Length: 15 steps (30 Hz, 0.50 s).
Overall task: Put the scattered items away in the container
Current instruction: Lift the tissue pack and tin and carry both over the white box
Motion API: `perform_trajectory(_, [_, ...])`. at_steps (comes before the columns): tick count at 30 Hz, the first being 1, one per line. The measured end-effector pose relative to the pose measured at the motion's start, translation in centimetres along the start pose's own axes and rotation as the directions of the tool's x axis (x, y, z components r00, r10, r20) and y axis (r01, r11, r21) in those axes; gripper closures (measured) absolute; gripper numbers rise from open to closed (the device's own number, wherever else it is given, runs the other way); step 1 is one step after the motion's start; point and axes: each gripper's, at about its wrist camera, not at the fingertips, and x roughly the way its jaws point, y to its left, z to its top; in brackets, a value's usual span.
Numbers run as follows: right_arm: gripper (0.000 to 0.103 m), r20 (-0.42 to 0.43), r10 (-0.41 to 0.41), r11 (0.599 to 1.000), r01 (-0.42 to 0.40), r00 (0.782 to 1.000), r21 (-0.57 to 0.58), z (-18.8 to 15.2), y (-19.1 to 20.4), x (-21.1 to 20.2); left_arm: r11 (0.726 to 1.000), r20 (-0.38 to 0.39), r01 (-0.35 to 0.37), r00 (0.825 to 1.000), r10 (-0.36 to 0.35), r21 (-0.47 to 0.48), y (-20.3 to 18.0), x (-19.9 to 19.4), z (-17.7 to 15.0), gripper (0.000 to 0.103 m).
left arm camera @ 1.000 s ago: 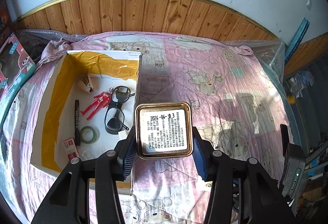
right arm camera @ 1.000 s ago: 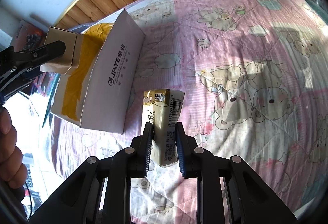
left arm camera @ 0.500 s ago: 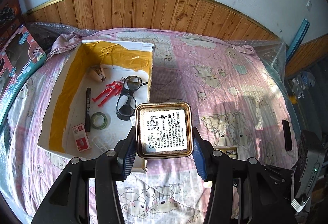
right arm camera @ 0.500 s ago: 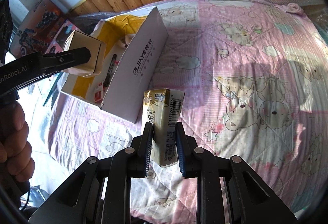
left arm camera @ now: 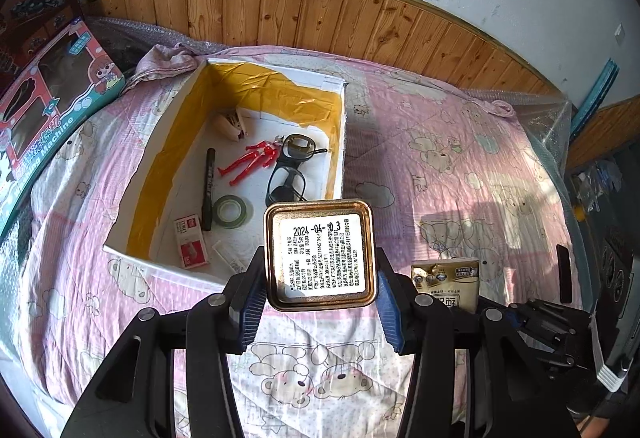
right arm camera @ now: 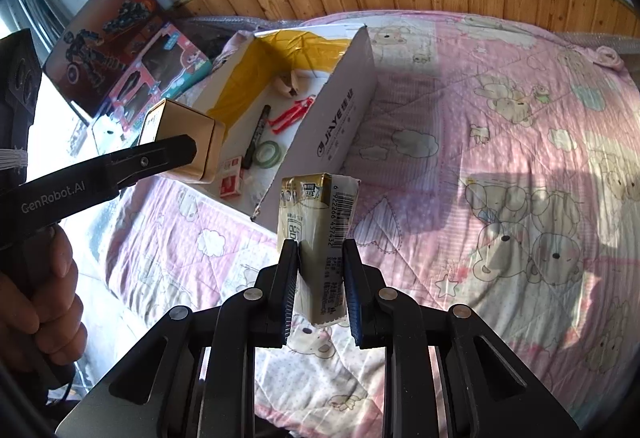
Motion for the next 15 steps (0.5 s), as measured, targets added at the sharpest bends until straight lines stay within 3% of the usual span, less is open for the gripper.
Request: perform_trajectory(15, [0.08,-0.001,0.045,0.997,-0.045,0.999,-0.069,1.7,2.5,-0.1,0.994,-0.001,-0.065,0.998,0.066,-0.091,6.2,-3.2,-2.3,0.053])
